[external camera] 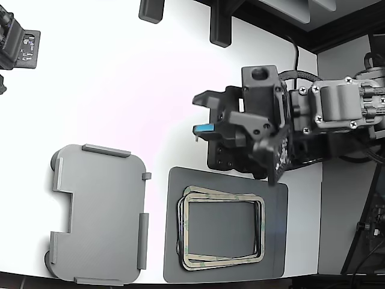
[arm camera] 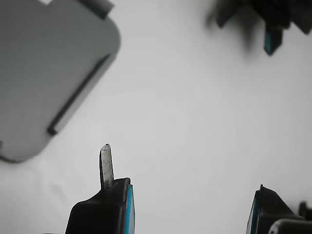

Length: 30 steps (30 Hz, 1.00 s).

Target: Grab top frame and put it into gray box.

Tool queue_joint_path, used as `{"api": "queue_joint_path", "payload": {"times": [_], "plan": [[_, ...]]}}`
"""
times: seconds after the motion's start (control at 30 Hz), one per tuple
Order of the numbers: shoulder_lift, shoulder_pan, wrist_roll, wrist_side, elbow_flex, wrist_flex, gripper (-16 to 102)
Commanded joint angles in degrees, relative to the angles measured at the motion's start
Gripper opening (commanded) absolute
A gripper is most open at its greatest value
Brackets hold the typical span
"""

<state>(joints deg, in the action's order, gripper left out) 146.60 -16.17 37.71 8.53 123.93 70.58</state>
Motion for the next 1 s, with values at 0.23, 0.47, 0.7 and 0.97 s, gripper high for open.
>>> {"api": "queue_joint_path", "payload": {"times": [0.23, 0.47, 0.7, 0.97], "plan": [[-4.13, -10.63, 55.99, -6.77, -4.83, 11.25, 96], [-9.84, -22.41, 65.30, -7.73, -6.15, 13.97, 97], [-21.88, -32.43, 71.81, -5.62, -15.91, 23.29, 99], [-27.25, -43.59, 64.86, -6.94, -17.05, 24.08, 100]]}}
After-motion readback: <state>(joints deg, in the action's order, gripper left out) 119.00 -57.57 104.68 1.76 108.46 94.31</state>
